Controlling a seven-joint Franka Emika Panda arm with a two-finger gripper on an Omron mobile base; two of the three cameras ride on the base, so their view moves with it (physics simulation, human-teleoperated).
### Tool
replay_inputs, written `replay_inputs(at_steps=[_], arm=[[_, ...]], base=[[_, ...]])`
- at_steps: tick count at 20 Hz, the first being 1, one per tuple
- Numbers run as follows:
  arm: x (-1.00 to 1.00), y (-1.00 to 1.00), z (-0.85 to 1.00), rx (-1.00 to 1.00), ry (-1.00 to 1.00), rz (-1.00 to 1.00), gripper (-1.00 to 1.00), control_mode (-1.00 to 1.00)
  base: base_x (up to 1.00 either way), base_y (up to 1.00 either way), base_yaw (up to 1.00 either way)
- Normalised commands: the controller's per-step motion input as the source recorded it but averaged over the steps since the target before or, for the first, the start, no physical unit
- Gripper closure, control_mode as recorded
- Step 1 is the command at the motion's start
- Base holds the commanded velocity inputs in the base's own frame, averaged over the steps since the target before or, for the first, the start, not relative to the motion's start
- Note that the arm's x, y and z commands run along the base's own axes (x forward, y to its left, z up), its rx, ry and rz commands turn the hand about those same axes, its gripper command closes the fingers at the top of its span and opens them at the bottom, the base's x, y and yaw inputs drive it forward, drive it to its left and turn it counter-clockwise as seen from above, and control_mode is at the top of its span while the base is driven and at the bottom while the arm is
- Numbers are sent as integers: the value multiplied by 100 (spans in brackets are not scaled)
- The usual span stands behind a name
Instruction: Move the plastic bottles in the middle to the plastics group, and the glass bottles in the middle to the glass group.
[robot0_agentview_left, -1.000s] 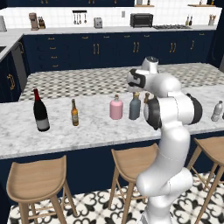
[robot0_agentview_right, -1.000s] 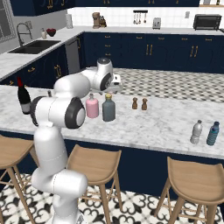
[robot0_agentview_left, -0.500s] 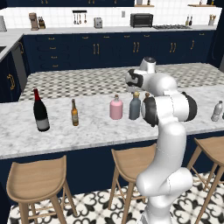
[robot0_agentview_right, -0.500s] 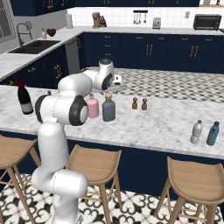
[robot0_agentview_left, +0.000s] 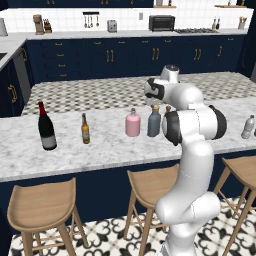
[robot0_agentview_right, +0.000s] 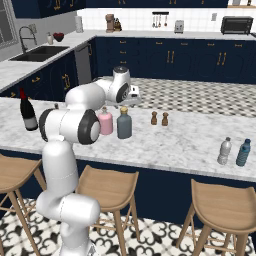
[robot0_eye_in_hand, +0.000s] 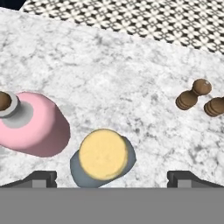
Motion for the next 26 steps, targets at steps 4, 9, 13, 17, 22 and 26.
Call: replay_inputs(at_steps=[4,9,13,17,22,26], arm=[[0,0,-5,0,0,0,-100,-100],[0,0,-9,0,1,1,-100,-100],[16,0,-10,0,0,1,-100,-100],[13,2,-16,0,2,4,-100,-100],[4,5,-22,0,3,5,-100,-100],[1,0,-21,0,2,4,-100,-100]], base=[[0,0,0],[0,0,0],[0,0,0],[0,0,0],[0,0,0],[0,0,0]])
